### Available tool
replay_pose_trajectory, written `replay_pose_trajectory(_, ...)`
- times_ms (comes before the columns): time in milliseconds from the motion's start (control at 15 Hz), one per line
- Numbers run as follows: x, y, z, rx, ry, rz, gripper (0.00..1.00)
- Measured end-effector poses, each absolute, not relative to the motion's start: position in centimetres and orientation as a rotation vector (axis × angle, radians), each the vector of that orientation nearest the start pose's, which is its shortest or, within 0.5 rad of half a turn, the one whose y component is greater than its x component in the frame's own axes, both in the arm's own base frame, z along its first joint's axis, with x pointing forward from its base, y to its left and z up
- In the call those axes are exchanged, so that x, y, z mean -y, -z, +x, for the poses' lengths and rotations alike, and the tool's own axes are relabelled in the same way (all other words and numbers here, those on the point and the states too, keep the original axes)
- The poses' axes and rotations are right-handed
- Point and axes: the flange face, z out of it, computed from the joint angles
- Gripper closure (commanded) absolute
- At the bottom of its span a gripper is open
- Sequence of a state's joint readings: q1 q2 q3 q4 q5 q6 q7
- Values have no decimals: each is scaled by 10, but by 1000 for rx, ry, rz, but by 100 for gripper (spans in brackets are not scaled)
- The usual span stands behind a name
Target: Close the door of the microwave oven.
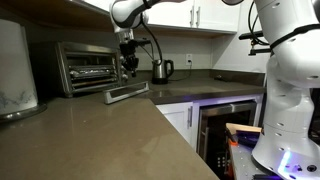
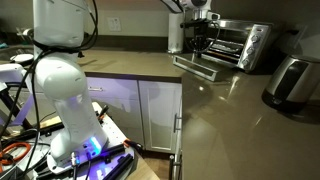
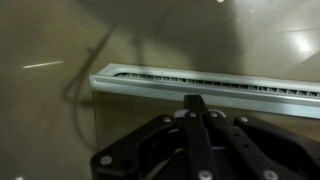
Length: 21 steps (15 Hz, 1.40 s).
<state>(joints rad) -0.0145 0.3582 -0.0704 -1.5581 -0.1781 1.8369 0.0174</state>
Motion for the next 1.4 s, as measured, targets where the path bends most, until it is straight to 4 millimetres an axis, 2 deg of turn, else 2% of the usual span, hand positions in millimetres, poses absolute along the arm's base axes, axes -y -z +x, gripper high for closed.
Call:
replay_pose_trajectory(600,77,-399,654,35,-263,-3191,100)
replay_pose_trajectory(1133,81,-399,656,92,-282,-3155,100)
replay_pose_trajectory(1400,84,-397,651,124,-341,-3131,100)
